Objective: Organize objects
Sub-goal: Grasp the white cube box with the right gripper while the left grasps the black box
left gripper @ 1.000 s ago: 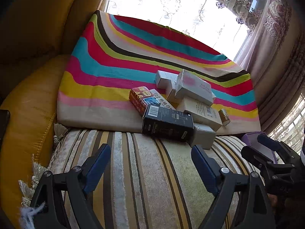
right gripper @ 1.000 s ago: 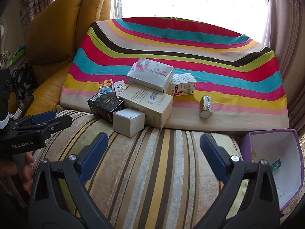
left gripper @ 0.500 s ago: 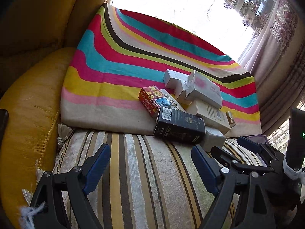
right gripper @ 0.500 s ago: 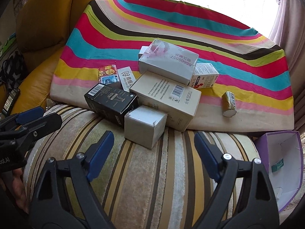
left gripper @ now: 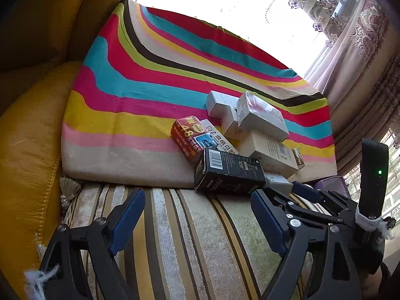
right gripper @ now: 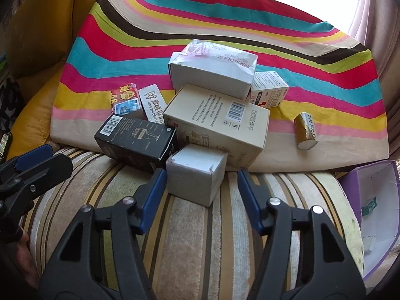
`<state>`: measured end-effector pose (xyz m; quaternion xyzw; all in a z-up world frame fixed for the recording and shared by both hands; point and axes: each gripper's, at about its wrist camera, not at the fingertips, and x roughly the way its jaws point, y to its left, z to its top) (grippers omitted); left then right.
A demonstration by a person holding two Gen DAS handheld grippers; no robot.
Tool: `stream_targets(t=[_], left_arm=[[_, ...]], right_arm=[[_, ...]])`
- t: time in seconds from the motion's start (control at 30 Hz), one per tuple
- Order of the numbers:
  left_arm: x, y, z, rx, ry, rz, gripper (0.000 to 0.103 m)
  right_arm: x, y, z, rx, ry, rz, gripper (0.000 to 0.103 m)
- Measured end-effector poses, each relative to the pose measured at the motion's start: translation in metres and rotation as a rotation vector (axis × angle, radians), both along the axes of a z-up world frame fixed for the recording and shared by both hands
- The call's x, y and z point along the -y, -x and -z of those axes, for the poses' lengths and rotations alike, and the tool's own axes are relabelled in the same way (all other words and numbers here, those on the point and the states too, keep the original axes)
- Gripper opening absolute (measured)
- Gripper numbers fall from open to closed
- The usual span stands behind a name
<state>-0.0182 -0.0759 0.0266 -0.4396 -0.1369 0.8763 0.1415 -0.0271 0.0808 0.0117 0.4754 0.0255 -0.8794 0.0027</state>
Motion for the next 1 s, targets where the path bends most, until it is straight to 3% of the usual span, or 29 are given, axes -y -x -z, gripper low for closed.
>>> stream_targets(t=[0.13,0.4,1.0], left_arm=[[-0.009,0.005,0.001,0.006,-0.003,0.019,0.087],[-0.033,0.013,0.005,0.028,0.018,0.037,0.088],[-0.093,0.041,0.022,0.119,0.199,0.026,0.090]], right_arm=[[-0.009,0.002,0.004,0.022,0.034,0.021,0.047],[-0.026,-0.004,0.003,0.012,0.071,0.023,0.046],[-0.087,-0.041,-0.016,-0.079,0.064,0.085,0.046]])
